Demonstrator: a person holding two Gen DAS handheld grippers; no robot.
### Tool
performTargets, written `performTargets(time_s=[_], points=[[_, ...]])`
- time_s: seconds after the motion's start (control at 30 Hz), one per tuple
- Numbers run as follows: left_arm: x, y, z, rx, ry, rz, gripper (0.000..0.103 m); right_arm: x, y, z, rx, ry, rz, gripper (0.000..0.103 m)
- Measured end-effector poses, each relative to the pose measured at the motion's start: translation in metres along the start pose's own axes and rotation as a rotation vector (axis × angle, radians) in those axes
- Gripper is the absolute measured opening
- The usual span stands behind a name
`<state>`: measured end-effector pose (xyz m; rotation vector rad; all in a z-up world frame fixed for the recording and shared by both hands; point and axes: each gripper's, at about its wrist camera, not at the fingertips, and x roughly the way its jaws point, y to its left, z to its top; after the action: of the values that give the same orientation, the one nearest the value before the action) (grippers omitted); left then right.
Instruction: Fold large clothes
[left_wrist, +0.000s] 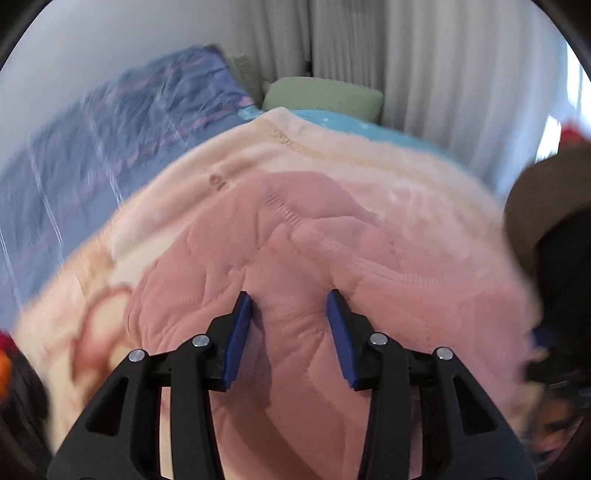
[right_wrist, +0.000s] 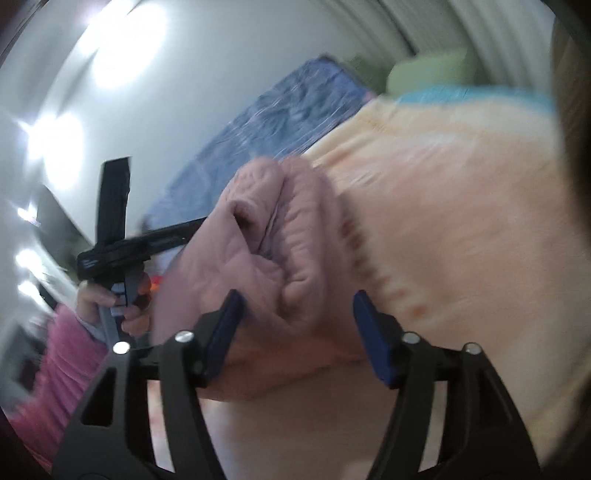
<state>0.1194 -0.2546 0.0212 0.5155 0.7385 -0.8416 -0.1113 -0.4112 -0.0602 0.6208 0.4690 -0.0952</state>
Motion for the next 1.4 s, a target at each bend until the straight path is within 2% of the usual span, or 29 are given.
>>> performTargets(time_s=[0.07, 0.13, 0.2, 0.3, 0.33, 0.37, 0.4, 0.47, 0.53, 0.6, 0.7, 0.83, 0.9, 0.93, 0.97, 1.0, 1.03, 1.07, 1.1, 1.13, 1.2, 1.27, 1.4], points=[[0.013, -0.007, 0.004, 0.013, 0.007, -0.015, 0.039, -0.014, 0.004, 0.005, -0.058, -0.036, -0.046, 0.066], [0.021, -0.001, 0.008, -0.024, 0.018, -0.076, 0.038, -0.024, 0.011, 0.013, -0.106, -0.072, -0.046, 0.061], [0.027, 0.003, 0.01, -0.044, 0.032, -0.114, 0.037, -0.024, 0.025, 0.023, -0.157, -0.083, 0.005, 0.041], [0.034, -0.006, 0.013, -0.034, 0.04, -0.108, 0.036, -0.007, 0.051, 0.038, -0.221, -0.087, 0.054, 0.02], [0.035, -0.012, 0.014, -0.017, 0.04, -0.097, 0.036, 0.001, 0.058, 0.04, -0.237, -0.1, 0.053, 0.019], [0.034, -0.018, 0.014, -0.004, 0.038, -0.088, 0.035, 0.009, 0.062, 0.041, -0.249, -0.105, 0.039, 0.018], [0.037, -0.021, 0.015, 0.008, 0.036, -0.077, 0.035, 0.027, 0.064, 0.04, -0.262, -0.085, -0.013, 0.018], [0.039, -0.025, 0.014, 0.021, 0.028, -0.055, 0.035, 0.078, 0.048, 0.024, -0.293, 0.047, -0.176, 0.016], [0.049, -0.027, 0.008, 0.032, 0.033, -0.053, 0.035, 0.094, 0.028, 0.002, -0.273, 0.068, -0.185, 0.015], [0.048, -0.036, 0.003, 0.073, -0.002, -0.03, 0.035, 0.092, 0.035, -0.006, -0.309, 0.058, -0.251, 0.015], [0.039, -0.032, 0.005, 0.068, -0.017, -0.027, 0.036, 0.096, 0.031, 0.0, -0.273, 0.1, -0.223, 0.015], [-0.006, -0.021, -0.002, 0.09, -0.113, -0.056, 0.036, 0.093, 0.022, 0.007, -0.254, 0.143, -0.156, 0.015], [-0.027, -0.002, -0.003, 0.048, -0.17, 0.01, 0.036, 0.088, 0.023, 0.005, -0.254, 0.141, -0.158, 0.015], [-0.03, 0.01, -0.001, 0.006, -0.17, 0.023, 0.032, 0.088, 0.023, 0.005, -0.251, 0.14, -0.16, 0.015], [-0.031, 0.02, -0.001, -0.03, -0.168, 0.019, 0.026, 0.088, 0.024, 0.005, -0.245, 0.137, -0.166, 0.015], [-0.03, 0.032, 0.001, -0.072, -0.159, 0.002, 0.011, 0.086, 0.026, 0.002, -0.243, 0.134, -0.172, 0.015], [-0.025, 0.043, 0.003, -0.113, -0.142, -0.025, 0.007, 0.086, 0.03, 0.001, -0.245, 0.132, -0.183, 0.015], [-0.014, 0.05, 0.004, -0.134, -0.125, -0.031, 0.007, 0.085, 0.034, -0.001, -0.267, 0.131, -0.201, 0.015], [0.007, 0.053, 0.002, -0.12, -0.082, -0.004, 0.007, 0.087, 0.036, 0.0, -0.285, 0.131, -0.212, 0.015], [0.037, 0.051, -0.005, -0.078, -0.023, 0.061, 0.008, 0.088, 0.038, -0.001, -0.298, 0.131, -0.215, 0.015], [0.091, 0.053, -0.022, -0.062, 0.113, 0.117, 0.0, 0.093, 0.035, 0.0, -0.29, 0.148, -0.164, 0.015], [0.107, 0.071, -0.029, -0.228, 0.105, 0.034, 0.0, 0.098, 0.031, 0.001, -0.27, 0.153, -0.161, 0.015], [0.095, 0.061, -0.022, -0.11, 0.112, 0.083, 0.0, 0.096, 0.031, 0.002, -0.287, 0.156, -0.16, 0.015]])
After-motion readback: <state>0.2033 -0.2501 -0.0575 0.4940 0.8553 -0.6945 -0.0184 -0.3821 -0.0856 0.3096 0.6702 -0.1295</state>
